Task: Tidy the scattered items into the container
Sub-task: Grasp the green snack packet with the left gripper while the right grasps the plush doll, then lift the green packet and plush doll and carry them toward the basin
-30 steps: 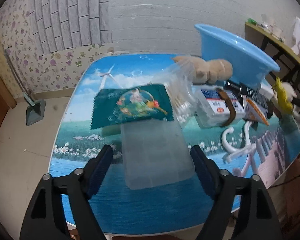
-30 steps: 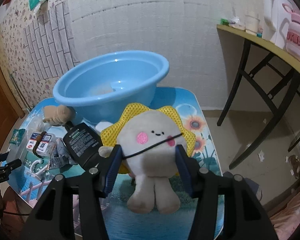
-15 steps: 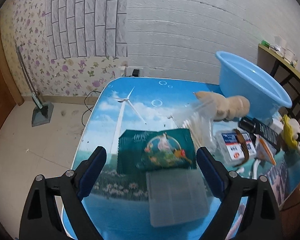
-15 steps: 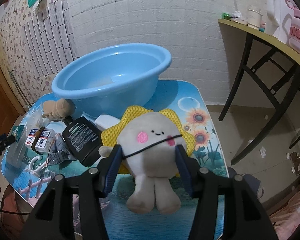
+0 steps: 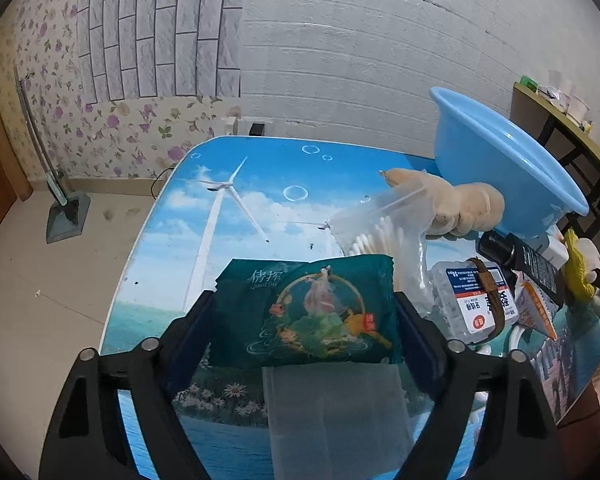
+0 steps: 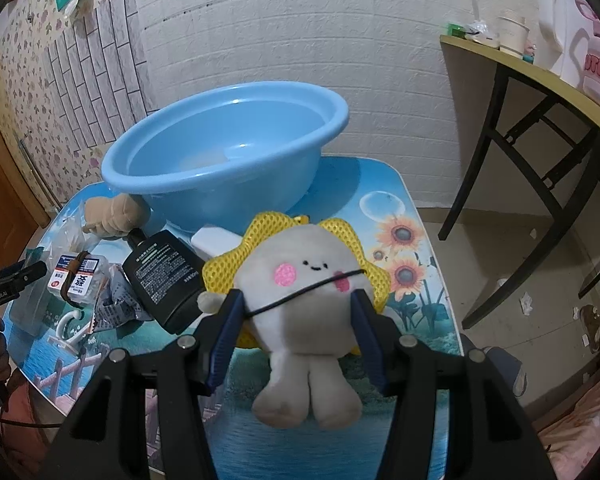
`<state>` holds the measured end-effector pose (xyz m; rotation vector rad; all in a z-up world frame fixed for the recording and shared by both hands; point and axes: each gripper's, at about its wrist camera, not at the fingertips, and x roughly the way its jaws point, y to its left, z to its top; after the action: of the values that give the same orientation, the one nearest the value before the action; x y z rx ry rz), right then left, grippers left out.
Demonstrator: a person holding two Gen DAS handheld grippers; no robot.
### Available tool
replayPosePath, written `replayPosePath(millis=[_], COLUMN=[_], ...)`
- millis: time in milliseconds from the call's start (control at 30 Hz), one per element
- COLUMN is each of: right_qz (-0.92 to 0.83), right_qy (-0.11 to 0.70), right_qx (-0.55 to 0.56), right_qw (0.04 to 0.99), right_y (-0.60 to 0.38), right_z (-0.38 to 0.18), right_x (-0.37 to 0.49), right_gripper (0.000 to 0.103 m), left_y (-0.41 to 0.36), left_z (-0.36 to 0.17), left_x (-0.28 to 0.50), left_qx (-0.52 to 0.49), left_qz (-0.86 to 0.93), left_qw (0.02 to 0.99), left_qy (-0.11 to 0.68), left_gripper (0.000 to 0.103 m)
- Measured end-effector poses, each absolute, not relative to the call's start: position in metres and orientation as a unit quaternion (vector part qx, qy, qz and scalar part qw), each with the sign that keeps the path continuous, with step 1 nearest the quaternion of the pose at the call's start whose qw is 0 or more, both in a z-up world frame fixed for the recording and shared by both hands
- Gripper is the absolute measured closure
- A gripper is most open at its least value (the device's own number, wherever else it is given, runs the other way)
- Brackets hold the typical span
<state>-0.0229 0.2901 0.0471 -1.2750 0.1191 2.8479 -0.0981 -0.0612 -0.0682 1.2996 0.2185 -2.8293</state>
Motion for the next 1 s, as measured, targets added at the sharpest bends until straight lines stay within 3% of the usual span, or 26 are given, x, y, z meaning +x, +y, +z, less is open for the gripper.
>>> replayPosePath(millis=[100,167,1000], right_qz=[0.912,0.912,0.930], right_qy=[0.038,0.037,0.038], right_qx=[-0.408,-0.408,-0.364], right_qw=[0.009,0.009,0.029], right_y=[0.290,0.290,0.295], right_z=[0.047,0.047,0.069], right_x=[-0.023,-0.023,-0.015], right_gripper=[0.050,0.050,0.050], left_y=[-0.061,-0.061,-0.048], left_z=[-0.066,-0.064,-0.025], left_x=[-0.096,-0.096,-0.089], left_qx=[0.412,0.409,0.370], left_qz=[-0.908,-0.910,-0.927], left_qw=[0.009,0.005,0.006], left_qy=[0.067,0.071,0.052], left_gripper=[0.030,0.039,0.040])
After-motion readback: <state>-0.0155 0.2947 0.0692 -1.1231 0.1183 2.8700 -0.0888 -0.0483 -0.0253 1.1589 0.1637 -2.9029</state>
